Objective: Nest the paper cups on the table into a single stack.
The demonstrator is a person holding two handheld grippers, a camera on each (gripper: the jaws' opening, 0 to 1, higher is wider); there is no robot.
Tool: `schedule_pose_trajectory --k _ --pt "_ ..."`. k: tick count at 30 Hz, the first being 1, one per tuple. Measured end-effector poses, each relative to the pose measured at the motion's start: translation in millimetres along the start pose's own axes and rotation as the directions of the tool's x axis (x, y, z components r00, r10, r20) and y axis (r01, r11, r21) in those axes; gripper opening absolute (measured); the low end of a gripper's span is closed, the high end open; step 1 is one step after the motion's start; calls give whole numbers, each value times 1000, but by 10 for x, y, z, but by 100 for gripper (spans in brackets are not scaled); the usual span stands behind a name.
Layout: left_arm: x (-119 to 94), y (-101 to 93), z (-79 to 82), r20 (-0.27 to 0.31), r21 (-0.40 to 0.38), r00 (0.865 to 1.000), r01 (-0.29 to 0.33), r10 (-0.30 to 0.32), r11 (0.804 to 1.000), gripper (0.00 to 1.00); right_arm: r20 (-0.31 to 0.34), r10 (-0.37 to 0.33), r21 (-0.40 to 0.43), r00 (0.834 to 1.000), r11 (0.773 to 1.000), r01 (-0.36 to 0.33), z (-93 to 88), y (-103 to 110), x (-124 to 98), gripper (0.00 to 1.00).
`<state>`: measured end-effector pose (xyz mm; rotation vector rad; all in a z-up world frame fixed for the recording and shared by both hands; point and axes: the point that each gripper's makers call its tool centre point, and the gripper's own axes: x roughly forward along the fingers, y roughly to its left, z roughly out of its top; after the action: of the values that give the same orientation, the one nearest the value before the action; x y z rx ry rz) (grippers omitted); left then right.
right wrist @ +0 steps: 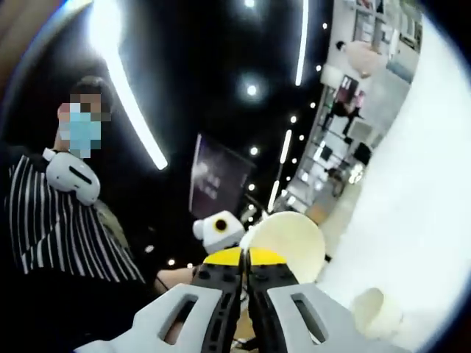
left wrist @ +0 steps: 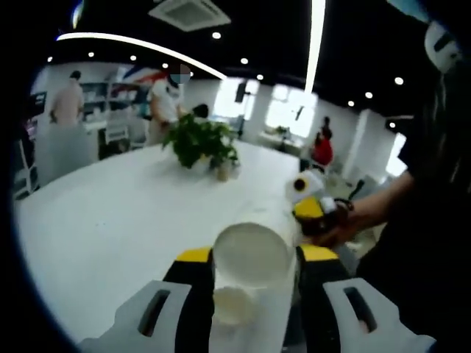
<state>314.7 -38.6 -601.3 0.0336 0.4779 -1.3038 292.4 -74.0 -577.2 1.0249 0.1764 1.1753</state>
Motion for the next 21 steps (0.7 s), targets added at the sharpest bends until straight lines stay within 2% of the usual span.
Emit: schedule_pose_trajectory --k 6,9,14,17,21 --pt "-12 37 -112 11 -4 999 -30 30 1000 48 -84 -44 -16 995 999 43 -107 -44 76 0" --pt "-10 81 -171 4 22 998 -60 60 998 51 -127 -88 -109 988 991 74 -158 -100 94 0" --pt "11 75 -247 7 22 998 -69 69 997 59 -130 -104 -96 986 991 92 -177 -144 97 0" --pt "19 84 -325 -21 56 996 -89 90 994 62 -134 -110 -94 985 991 98 -179 -164 91 0" --pt "8 146 -364 -10 58 992 -127 128 990 69 -150 -123 -112 981 988 107 -183 -179 80 0"
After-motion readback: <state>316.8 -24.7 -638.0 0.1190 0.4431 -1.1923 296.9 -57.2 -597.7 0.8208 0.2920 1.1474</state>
